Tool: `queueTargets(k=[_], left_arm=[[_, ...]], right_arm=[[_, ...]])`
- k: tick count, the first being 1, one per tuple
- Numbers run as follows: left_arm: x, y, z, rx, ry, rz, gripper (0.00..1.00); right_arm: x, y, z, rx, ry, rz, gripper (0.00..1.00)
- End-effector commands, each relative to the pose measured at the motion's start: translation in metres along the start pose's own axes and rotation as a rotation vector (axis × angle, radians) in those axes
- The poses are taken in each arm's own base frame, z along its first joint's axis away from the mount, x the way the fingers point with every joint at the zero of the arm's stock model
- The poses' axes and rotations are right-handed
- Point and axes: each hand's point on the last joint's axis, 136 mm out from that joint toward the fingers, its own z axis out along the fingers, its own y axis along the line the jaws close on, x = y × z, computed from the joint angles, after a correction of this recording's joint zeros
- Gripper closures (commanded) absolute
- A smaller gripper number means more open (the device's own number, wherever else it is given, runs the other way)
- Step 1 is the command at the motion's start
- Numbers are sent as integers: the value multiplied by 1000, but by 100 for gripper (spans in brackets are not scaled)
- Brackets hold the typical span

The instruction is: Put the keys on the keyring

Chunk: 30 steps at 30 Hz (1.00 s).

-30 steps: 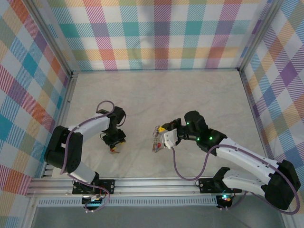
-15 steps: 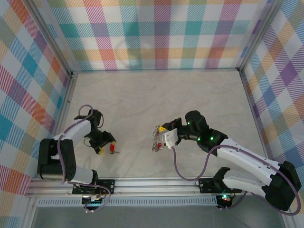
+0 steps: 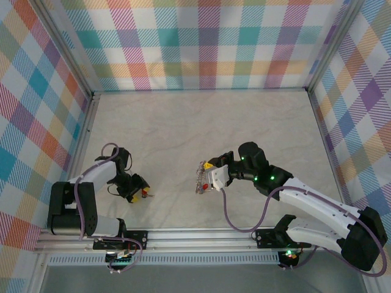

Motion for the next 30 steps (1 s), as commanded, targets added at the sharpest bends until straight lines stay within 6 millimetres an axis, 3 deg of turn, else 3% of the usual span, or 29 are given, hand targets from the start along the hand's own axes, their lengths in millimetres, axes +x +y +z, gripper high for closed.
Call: queueTargets(k=[1,8,13,19,25,30], left_arm=[[8,-38,5,182,49,99,54],[10,-42,7,152,44,143,69],[14,-52,2,136,-6,160,74],[14,-66,-6,131,-66,190,75],[9,-58,-23,49,-117,269,70],[3,-46,-18,7,-110,74,73]], right_arm=[[-18,-28,-7,68,-58,-14,100],[-18,-27,-8,69,-57,-13,100],[-18,-27,-10,74,-55,-14,100],[-19,-28,-11,78,-59,-16,100],[-21,-28,-14,81,-61,-17,100],[-22,-28,-14,78,-65,-14,100]])
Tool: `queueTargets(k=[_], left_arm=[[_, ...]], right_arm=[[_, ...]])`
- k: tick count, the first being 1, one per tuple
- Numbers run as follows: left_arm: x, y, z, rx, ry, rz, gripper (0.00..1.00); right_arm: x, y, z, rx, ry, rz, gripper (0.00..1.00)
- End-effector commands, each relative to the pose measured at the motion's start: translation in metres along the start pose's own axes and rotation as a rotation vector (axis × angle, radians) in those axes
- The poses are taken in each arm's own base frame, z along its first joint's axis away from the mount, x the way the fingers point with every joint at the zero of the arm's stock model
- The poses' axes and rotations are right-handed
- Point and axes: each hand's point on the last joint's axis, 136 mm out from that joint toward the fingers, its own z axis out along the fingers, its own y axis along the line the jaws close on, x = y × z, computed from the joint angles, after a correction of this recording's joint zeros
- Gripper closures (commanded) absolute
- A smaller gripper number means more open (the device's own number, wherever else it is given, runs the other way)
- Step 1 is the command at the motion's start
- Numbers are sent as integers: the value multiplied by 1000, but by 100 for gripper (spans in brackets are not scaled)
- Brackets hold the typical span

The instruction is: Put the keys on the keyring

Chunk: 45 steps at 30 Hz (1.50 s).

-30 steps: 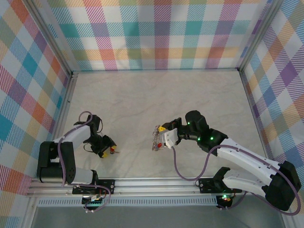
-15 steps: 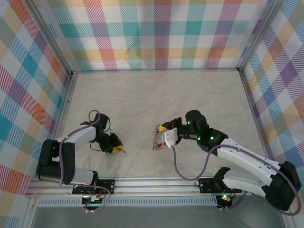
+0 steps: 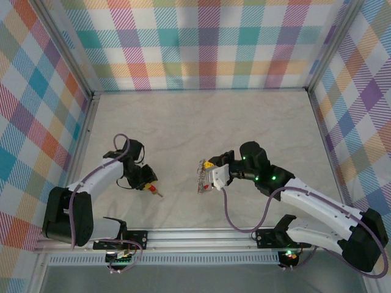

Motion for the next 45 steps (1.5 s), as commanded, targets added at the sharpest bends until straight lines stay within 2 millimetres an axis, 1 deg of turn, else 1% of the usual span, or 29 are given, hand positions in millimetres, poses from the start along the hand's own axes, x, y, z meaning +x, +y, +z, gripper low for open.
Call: queueTargets(k=[1,4,7,11,14,21,28,36,38,40,42,43,45], left_arm=[[4,15,4,-78,35,-155,73],[6,21,12,-149,70,-244,73],[5,20,16,-175,75,-291,73],[3,24,11,-215,42,-352,72],[7,25,13,-219,61,-403,72],[13,25,22,-224,86,-459,67],[19,33,27,-255,103,-512,67],[24,38,30,-269,117,-517,74],[24,38,29,-271,119,-516,77],[25,38,27,-273,117,-514,84],[25,39,26,-274,114,-510,86],[25,39,25,-273,113,-511,89],[26,38,24,-270,114,-511,90]], right_arm=[[-17,-22,-9,57,-55,-11,100],[-18,-23,-9,57,-58,-11,100],[-18,-23,-9,58,-58,-10,100],[-18,-23,-10,60,-58,-11,100],[-18,-23,-9,58,-57,-9,100],[-18,-23,-9,57,-59,-8,100],[-18,-22,-10,58,-57,-5,100],[-18,-22,-11,60,-58,-6,100],[-18,-22,-10,58,-57,-5,100],[-18,-23,-11,61,-58,-7,100],[-18,-22,-11,60,-58,-6,100],[-18,-22,-11,60,-57,-6,100],[-18,-22,-11,59,-58,-6,100]])
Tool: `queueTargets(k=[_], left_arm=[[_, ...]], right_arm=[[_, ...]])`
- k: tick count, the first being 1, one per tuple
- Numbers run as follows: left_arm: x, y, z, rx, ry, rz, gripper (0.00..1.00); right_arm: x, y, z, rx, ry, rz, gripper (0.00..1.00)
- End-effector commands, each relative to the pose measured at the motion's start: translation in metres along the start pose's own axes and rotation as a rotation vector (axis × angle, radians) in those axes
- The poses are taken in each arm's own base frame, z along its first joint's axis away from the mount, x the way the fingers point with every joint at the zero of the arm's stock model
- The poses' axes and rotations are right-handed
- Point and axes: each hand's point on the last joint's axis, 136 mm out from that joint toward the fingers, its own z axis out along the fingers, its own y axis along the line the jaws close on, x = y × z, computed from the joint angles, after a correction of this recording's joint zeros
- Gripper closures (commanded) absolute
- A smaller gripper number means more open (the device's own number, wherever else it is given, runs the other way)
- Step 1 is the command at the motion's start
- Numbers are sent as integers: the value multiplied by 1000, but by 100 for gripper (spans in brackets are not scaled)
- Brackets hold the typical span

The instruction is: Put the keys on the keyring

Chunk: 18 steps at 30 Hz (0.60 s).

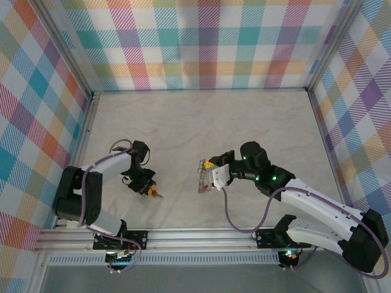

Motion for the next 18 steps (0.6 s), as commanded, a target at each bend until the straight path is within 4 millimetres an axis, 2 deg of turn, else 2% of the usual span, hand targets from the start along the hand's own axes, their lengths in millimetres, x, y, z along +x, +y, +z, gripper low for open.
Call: queueTargets(k=[1,3,12,18], left_arm=[[6,17,3,-57,9,-15,90],[7,18,2,-55,10,-13,95],[4,14,-9,-33,-21,43,100],[1,-4,-17,29,-42,106,100]], right_arm=[[-17,-21,-9,56,-55,-8,100],[-17,-21,-9,55,-56,-8,100],[-17,-21,-9,55,-56,-7,100],[-16,-20,-9,55,-53,-4,100]])
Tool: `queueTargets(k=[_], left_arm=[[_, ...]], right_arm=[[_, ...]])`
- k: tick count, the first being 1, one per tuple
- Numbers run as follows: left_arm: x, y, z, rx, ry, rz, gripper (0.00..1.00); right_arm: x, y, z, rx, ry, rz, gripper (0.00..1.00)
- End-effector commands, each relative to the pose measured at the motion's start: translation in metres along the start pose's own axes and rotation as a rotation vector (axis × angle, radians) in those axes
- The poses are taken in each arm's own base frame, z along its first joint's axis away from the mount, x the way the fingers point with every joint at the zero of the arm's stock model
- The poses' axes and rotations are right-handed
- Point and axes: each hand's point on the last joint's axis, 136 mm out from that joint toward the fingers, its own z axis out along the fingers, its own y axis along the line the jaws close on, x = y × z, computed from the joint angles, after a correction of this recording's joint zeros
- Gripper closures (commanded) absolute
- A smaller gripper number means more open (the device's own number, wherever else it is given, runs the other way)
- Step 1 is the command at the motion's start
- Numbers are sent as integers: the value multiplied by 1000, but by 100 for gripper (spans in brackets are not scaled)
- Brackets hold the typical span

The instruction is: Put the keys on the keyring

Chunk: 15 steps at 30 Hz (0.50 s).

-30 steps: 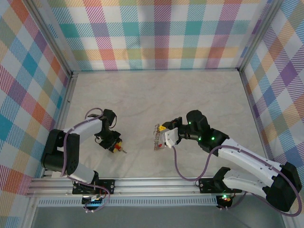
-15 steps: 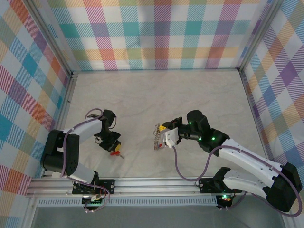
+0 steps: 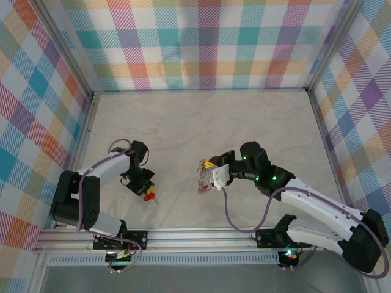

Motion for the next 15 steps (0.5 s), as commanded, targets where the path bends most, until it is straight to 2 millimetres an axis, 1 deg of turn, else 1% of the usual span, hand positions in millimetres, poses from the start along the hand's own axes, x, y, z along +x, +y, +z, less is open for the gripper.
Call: queueTargets(k=[1,2,4,6,9,13,15], left_arm=[[0,-11,-11,35,-18,73,100],[-1,-12,-11,32,-22,87,99],[-2,-12,-10,14,-19,95,94],[1,-12,-5,17,8,88,90],[6,-12,1,26,33,80,87],[6,-9,2,13,22,90,80],[7,-10,3,14,25,94,79]], right_arm=[[-16,-20,-9,54,-52,-4,100],[-16,-20,-9,54,-52,-3,100],[-15,-19,-8,51,-50,-1,100],[-15,-20,-8,51,-52,1,100],[-15,-20,-7,49,-50,2,100],[-15,-20,-7,49,-48,4,100],[-15,-21,-8,52,-50,3,100]])
